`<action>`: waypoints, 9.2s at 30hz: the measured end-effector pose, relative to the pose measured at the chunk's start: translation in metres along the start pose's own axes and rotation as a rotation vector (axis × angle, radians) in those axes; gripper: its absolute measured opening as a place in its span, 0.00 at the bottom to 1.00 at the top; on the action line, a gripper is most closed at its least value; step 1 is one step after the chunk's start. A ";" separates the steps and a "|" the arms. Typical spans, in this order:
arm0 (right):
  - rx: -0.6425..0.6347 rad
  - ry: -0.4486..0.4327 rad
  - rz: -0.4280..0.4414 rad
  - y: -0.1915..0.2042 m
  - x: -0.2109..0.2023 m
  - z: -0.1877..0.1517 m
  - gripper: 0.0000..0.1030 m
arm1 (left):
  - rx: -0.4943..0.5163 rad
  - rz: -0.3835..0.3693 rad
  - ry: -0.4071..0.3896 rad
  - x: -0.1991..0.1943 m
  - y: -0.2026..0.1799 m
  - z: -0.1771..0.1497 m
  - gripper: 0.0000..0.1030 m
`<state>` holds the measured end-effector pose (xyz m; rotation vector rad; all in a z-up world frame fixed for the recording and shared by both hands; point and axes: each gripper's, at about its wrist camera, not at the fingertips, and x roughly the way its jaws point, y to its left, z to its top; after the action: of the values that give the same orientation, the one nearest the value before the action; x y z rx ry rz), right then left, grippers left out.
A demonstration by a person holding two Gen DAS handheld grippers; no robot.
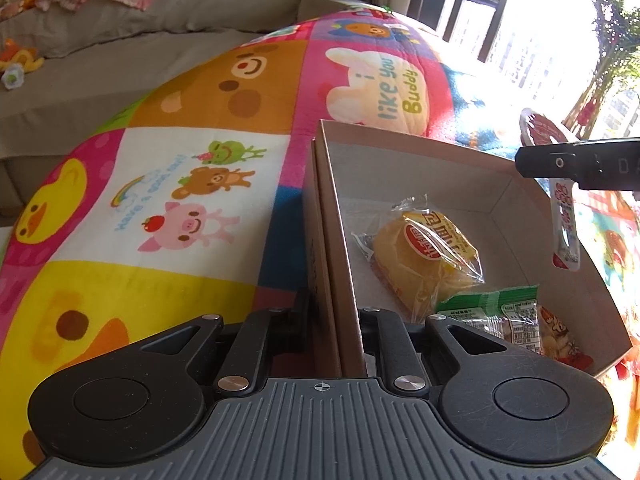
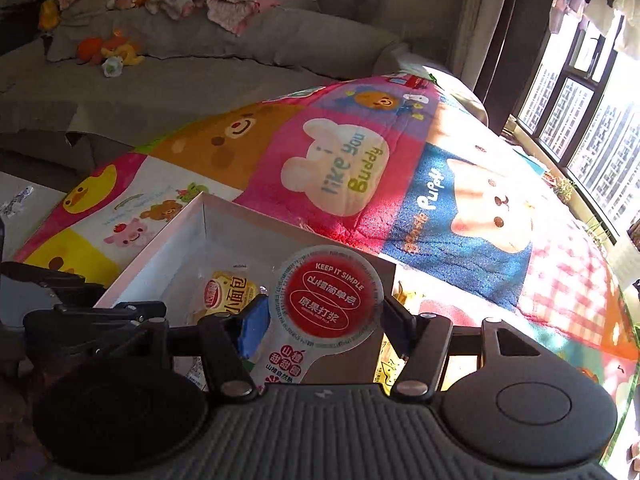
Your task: Organize objects
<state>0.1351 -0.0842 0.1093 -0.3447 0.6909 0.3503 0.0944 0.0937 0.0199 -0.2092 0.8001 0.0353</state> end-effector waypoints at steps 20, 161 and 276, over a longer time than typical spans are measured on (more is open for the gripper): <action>0.245 0.062 -0.049 -0.060 -0.051 -0.093 0.79 | -0.001 -0.005 -0.002 0.000 -0.001 0.000 0.16; 0.407 0.202 0.192 -0.079 -0.051 -0.160 0.21 | 0.021 0.008 0.024 -0.006 -0.003 -0.005 0.16; 0.304 0.009 0.205 -0.029 -0.096 -0.067 0.20 | 0.032 0.004 0.019 -0.011 -0.004 -0.011 0.16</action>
<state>0.0412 -0.1571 0.1312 0.0136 0.7782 0.4316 0.0792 0.0877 0.0213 -0.1779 0.8191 0.0243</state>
